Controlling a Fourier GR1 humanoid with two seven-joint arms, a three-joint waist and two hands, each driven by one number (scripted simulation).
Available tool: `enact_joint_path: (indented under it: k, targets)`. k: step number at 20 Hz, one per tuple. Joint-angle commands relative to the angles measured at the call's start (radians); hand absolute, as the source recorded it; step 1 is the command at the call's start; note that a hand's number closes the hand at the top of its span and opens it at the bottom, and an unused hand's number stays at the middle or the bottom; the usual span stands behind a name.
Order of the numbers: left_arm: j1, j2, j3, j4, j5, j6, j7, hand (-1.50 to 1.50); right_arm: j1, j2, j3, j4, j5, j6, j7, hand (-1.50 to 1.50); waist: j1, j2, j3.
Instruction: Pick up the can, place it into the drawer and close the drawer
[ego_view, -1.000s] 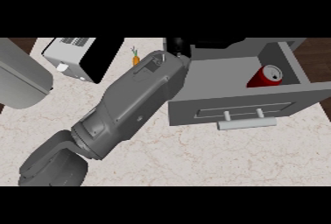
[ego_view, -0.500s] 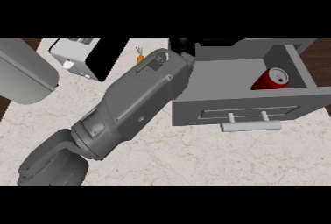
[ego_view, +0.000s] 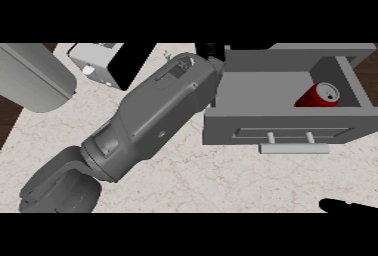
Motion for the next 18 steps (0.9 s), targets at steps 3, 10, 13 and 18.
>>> enact_joint_path:
  k: [3, 10, 13, 18]
  targets:
    - [0.011, 0.017, 0.017, 0.007, -0.025, -0.032, 0.028, -1.50, -0.148, 0.032, 0.188, 0.178, 0.304, -0.147, -0.023, -1.50, 0.018, -0.006, -0.001]
    - [0.049, 0.069, 0.011, -0.062, -0.063, -0.018, 0.089, -1.50, -0.294, -0.021, 0.255, 0.482, 0.476, -0.239, -0.107, -1.50, 0.031, -0.011, 0.000]
    - [0.026, 0.107, 0.003, -0.100, -0.084, 0.010, 0.143, -1.50, -0.374, -0.032, 0.284, 0.598, 0.541, -0.257, -0.103, -1.50, 0.039, -0.013, 0.000]
    - [0.078, 0.143, -0.013, -0.169, -0.112, 0.036, 0.171, -1.50, -0.415, -0.052, 0.339, 0.805, 0.690, -0.357, -0.136, -1.50, 0.050, -0.015, 0.000]
